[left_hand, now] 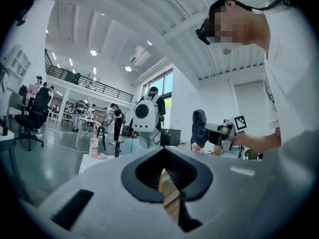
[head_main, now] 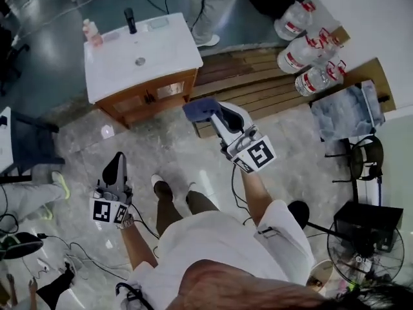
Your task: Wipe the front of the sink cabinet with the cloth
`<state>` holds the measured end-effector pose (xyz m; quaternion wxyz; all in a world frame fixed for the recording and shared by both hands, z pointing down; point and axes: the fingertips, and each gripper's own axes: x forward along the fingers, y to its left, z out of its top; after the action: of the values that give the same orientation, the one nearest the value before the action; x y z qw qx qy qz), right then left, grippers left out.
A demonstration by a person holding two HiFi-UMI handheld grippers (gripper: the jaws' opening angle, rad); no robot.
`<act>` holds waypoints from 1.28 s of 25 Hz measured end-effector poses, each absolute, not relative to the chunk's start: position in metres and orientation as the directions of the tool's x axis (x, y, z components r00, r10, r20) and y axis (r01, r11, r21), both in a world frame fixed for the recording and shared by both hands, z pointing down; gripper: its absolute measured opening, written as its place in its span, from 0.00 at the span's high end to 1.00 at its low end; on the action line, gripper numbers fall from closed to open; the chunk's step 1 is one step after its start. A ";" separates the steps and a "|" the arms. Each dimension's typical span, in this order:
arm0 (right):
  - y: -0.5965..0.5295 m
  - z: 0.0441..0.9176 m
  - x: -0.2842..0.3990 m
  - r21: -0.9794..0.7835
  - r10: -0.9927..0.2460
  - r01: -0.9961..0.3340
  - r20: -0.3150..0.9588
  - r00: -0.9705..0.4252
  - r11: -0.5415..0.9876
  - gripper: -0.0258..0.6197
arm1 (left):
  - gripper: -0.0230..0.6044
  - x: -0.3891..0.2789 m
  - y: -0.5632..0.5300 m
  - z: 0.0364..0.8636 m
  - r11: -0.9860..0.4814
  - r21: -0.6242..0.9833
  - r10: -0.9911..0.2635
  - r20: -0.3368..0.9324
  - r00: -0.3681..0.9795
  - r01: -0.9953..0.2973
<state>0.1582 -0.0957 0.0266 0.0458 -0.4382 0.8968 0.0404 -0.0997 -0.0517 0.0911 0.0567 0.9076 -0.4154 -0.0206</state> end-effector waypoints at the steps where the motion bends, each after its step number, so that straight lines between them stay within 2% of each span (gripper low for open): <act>1: -0.084 0.011 0.161 0.032 -0.781 -0.788 -0.118 -0.613 0.614 0.84 | 0.97 -0.090 -0.042 0.075 -0.656 0.118 -0.750 0.008 0.661 -0.746; 5: -0.045 -0.034 0.168 0.053 -0.780 -0.789 -0.128 -0.613 0.612 0.84 | 0.97 -0.066 -0.021 0.020 -0.693 0.078 -0.720 -0.023 0.693 -0.717; 10: -0.028 -0.044 0.172 0.055 -0.786 -0.796 -0.131 -0.604 0.602 0.84 | 0.97 -0.063 -0.021 -0.013 -0.702 0.019 -0.712 -0.050 0.701 -0.712; 21: -0.040 -0.040 0.174 0.022 -0.809 -0.816 -0.114 -0.577 0.578 0.85 | 0.97 -0.046 -0.031 -0.024 -0.725 0.003 -0.688 -0.065 0.723 -0.689; 32: -0.050 -0.029 0.141 -0.002 -0.759 -0.763 -0.103 -0.643 0.646 0.85 | 0.97 -0.053 -0.031 -0.020 -0.714 -0.001 -0.698 -0.072 0.713 -0.700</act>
<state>0.1412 -0.0505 -0.0286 0.0469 -0.4199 0.9061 0.0209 -0.0527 -0.0314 -0.0198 -0.0140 0.9252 -0.3776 -0.0332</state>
